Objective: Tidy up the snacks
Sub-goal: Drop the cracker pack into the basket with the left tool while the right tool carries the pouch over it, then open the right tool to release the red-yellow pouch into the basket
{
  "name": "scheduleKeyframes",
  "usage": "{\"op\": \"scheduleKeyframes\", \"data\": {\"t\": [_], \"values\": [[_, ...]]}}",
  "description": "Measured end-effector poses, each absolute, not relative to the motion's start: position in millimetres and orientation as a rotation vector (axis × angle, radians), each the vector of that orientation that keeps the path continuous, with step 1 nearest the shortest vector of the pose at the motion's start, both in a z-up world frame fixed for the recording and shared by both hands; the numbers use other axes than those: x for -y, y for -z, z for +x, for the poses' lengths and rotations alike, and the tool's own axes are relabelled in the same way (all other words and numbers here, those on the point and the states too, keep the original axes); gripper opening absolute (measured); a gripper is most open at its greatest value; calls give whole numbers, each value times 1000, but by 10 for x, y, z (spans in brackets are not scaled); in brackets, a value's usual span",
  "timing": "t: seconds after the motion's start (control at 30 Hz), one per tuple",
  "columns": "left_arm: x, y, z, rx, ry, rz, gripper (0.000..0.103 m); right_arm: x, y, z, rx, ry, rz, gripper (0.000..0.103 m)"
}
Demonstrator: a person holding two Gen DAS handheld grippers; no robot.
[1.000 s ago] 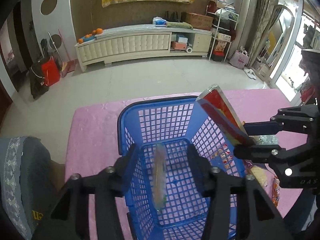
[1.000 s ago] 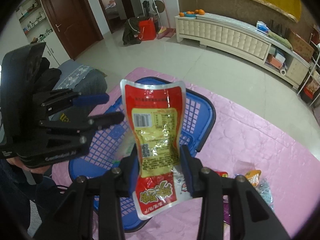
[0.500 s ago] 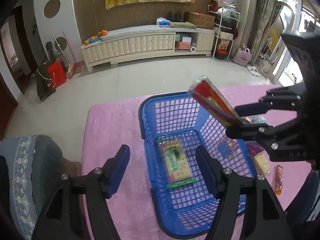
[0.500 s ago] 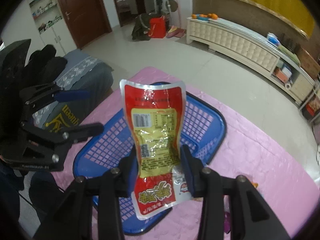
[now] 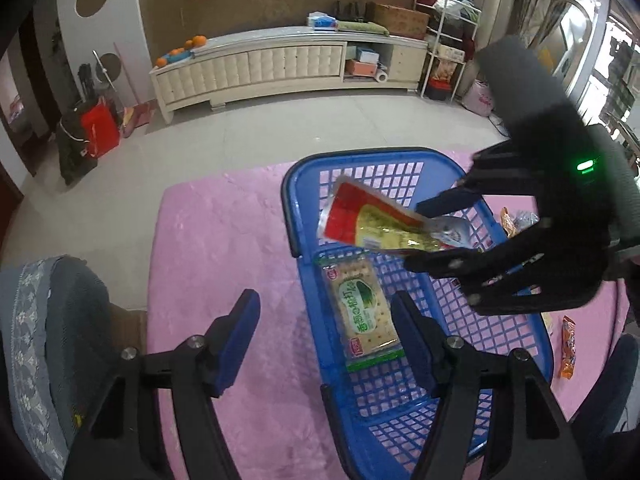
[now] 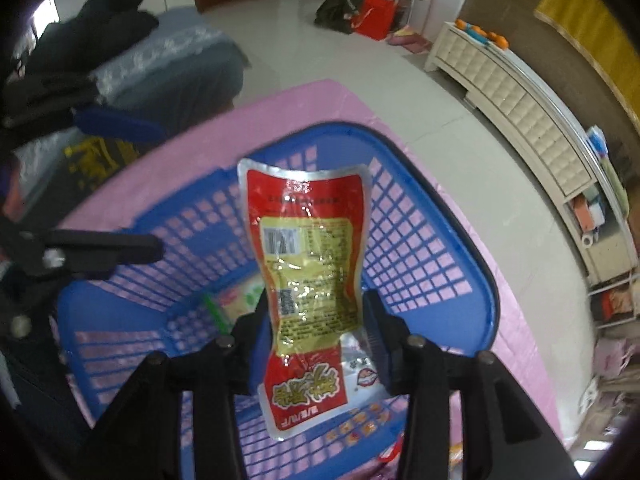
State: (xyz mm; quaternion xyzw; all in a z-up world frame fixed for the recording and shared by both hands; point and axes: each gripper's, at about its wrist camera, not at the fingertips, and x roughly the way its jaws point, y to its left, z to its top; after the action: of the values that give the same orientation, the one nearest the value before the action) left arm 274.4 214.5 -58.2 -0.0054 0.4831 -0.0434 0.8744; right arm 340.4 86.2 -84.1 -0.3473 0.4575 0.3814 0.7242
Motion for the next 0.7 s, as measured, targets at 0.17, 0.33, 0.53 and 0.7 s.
{"op": "scheduleKeyframes", "data": {"t": [0.17, 0.33, 0.53, 0.7], "values": [[-2104, 678, 2823, -1028, 102, -1, 66, -904, 974, 3519, -971, -791, -824, 68], [-2028, 723, 2792, -1038, 111, -4, 66, -882, 951, 3489, -863, -743, -861, 99], [-1895, 630, 2640, -1033, 120, 1, 66, -589, 736, 3442, -926, -731, -732, 99], [-1733, 469, 2465, -1012, 127, 17, 66, -268, 487, 3198, -927, -704, -661, 99]]}}
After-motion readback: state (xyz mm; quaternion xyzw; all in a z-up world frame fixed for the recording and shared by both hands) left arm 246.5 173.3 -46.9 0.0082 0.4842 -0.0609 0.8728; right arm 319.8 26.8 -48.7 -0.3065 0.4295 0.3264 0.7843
